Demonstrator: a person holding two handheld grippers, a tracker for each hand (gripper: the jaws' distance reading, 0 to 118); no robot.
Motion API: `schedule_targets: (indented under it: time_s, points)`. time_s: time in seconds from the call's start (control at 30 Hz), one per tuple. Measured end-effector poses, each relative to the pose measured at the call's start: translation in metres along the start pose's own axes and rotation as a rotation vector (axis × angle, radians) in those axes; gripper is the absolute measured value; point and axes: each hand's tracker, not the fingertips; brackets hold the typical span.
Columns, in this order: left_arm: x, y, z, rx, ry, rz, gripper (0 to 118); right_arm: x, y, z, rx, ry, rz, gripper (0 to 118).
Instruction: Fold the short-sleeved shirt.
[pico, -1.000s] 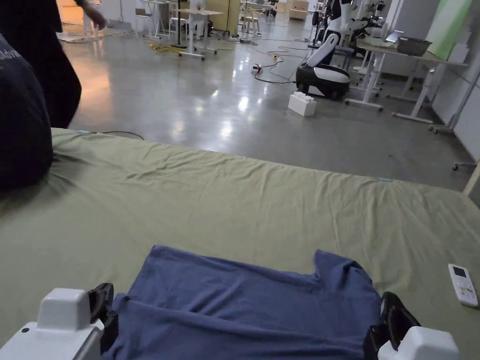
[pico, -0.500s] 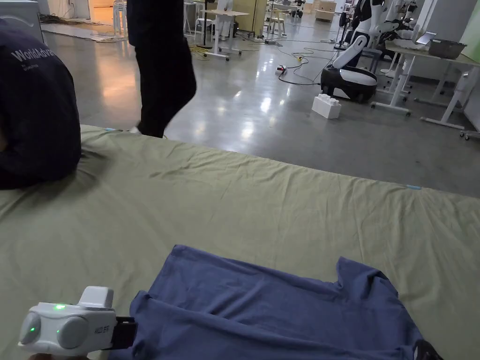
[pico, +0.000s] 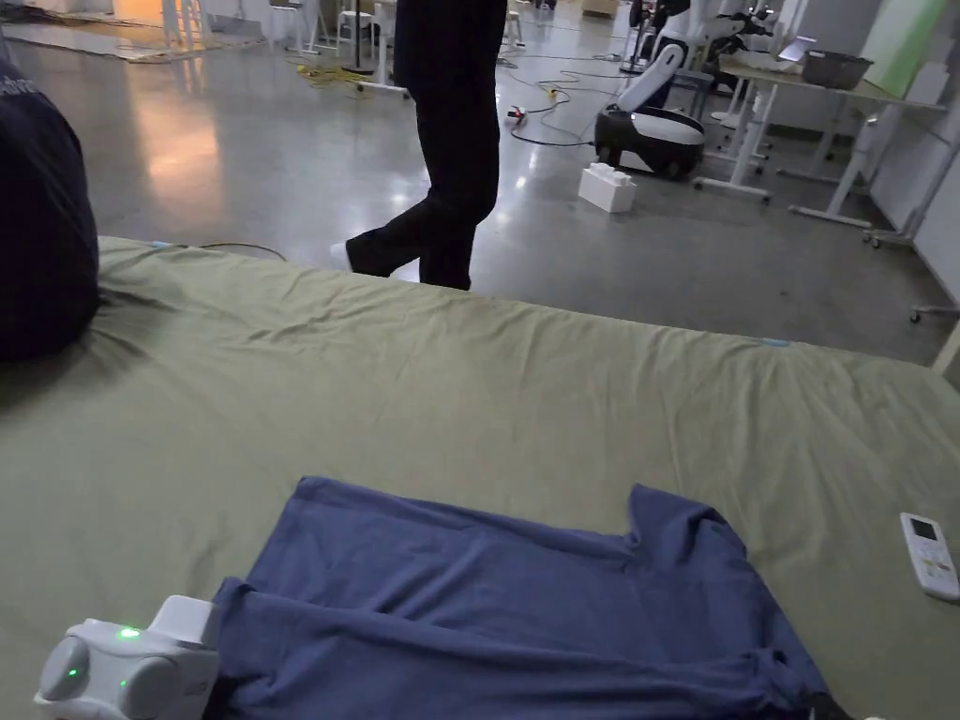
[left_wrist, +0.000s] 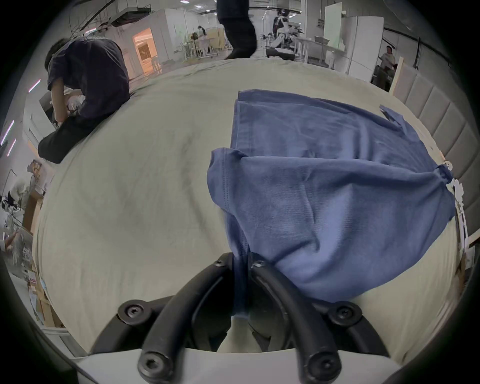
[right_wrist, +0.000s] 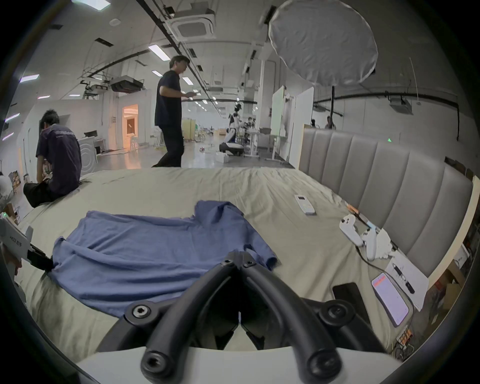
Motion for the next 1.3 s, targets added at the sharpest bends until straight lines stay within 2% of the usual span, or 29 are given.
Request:
schedule_targets:
  time_s: [0.07,0.1,0.13,0.17,0.2,0.3,0.4,0.57,0.6,0.67,0.7,0.77,0.8,0.97,1.1,1.23,1.3]
  points:
    - [-0.010,0.003,0.001,0.004,-0.037,0.040,6,0.013,-0.002,-0.009,-0.062,-0.025,-0.007,4]
    - [-0.013,0.002,0.002,0.008,-0.049,0.069,5,0.019,-0.003,-0.014,-0.095,-0.019,-0.013,15]
    - [-0.016,0.000,0.005,0.013,-0.060,0.081,5,0.028,-0.005,-0.022,-0.142,-0.003,-0.026,32]
    - [-0.017,-0.002,0.008,0.022,-0.061,0.083,5,0.036,-0.007,-0.030,-0.196,-0.022,-0.014,54]
    - [-0.019,0.001,0.015,0.029,-0.059,0.082,5,0.042,-0.009,-0.039,-0.247,-0.011,-0.015,65]
    - [-0.018,-0.002,0.023,0.062,-0.057,0.074,5,0.056,-0.016,-0.066,-0.397,0.024,-0.017,71]
    - [-0.016,-0.001,0.037,0.085,-0.060,0.086,5,0.060,-0.026,-0.089,-0.443,0.066,-0.035,77]
    - [-0.010,-0.002,0.047,0.103,-0.064,0.092,5,0.041,-0.044,-0.126,-0.574,0.124,0.001,76]
    - [-0.010,-0.001,0.047,0.106,-0.065,0.093,5,0.036,-0.047,-0.131,-0.595,0.143,0.010,70]
    - [-0.010,-0.001,0.048,0.107,-0.067,0.105,5,0.026,-0.054,-0.136,-0.621,0.147,0.035,43]
    - [-0.010,-0.002,0.048,0.108,-0.069,0.115,5,0.021,-0.054,-0.133,-0.607,0.150,0.042,39]
    - [-0.013,-0.001,0.049,0.111,-0.076,0.133,5,0.016,-0.051,-0.127,-0.579,0.142,0.089,12]
    - [-0.014,-0.001,0.051,0.113,-0.083,0.138,5,0.017,-0.049,-0.125,-0.573,0.169,0.080,12]
    - [-0.020,0.007,0.066,0.148,-0.116,0.150,5,0.030,-0.032,-0.110,-0.542,0.142,0.059,11]
    - [-0.025,0.015,0.083,0.182,-0.145,0.151,5,0.040,-0.006,-0.091,-0.505,0.161,0.044,11]
    - [-0.033,0.018,0.099,0.201,-0.171,0.157,5,0.038,0.017,-0.070,-0.470,0.157,0.103,11]
    - [-0.037,0.015,0.107,0.205,-0.173,0.154,5,0.042,0.024,-0.058,-0.461,0.165,0.099,11]
